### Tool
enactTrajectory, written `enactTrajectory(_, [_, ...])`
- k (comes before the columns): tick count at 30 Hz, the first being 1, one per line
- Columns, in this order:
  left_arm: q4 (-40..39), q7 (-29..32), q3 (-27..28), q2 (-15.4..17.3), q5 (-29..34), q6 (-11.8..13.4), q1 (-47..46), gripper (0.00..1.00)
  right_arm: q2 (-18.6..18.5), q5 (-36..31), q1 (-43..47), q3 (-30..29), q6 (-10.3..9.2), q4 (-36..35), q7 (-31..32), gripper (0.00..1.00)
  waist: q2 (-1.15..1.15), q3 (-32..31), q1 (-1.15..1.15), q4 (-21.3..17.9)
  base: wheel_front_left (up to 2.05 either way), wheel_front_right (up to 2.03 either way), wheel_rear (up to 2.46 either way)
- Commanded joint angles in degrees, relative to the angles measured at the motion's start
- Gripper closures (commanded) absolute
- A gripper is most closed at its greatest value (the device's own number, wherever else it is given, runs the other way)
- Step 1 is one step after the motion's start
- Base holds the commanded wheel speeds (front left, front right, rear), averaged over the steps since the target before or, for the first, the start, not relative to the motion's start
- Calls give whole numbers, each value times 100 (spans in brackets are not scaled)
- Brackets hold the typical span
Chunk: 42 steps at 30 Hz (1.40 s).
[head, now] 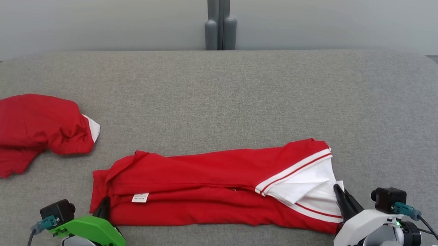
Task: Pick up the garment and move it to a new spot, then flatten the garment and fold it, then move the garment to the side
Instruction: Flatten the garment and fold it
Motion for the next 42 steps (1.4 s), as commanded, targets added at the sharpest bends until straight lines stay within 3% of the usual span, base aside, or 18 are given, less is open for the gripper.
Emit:
enactTrajectory(1, [21,-42,-58,-16,138,49,128,96,-3,-77,86,4,-12,159,-7,62,0,10,0,17,0,0,0])
enactTrajectory(2, [15,-41,-71,-22,173,74,149,65,-5,-110,69,-4,-12,237,-4,14,0,16,0,23,0,0,0])
enactTrajectory(3, [-32,-36,-74,-8,235,118,164,16,6,-137,46,-29,-11,279,-6,0,0,20,0,29,0,0,0])
enactTrajectory(4, [-118,-38,-64,17,326,165,183,0,18,-143,25,-84,-11,322,-9,0,0,28,0,37,0,0,0])
enactTrajectory(11, [-1257,-37,430,17,1171,537,645,0,74,-477,-57,-646,-11,5,-23,0,0,74,0,78,0,0,0])
enactTrajectory(17, [-2154,-38,861,-113,1963,688,1069,0,270,-925,68,-1123,-11,-392,-21,0,0,127,0,184,0,0,0])
enactTrajectory(27, [-2332,-38,1136,-331,2503,508,1118,0,491,-1335,-224,-1292,-11,656,37,0,0,330,0,588,0,0,0])
enactTrajectory(38, [-2290,-39,1370,-421,2781,350,1045,0,849,-1036,-359,-1065,5,1669,284,0,0,416,0,812,0,0,0])
enactTrajectory(39, [-2291,-39,1384,-423,2798,343,1046,0,887,-977,-345,-989,13,1695,333,27,0,413,0,813,0,0,0])
enactTrajectory(40, [-2295,-39,1392,-431,2817,328,1042,0,944,-871,-323,-906,15,1698,398,69,0,415,0,813,0,0,0])
enactTrajectory(41, [-2303,-39,1401,-439,2832,314,1039,0,973,-774,-301,-839,18,1688,436,100,0,415,0,810,0,0,0])
enactTrajectory(42, [-2310,-39,1401,-443,2848,307,1036,0,980,-701,-282,-758,24,1667,483,100,0,418,0,809,0,0,0])
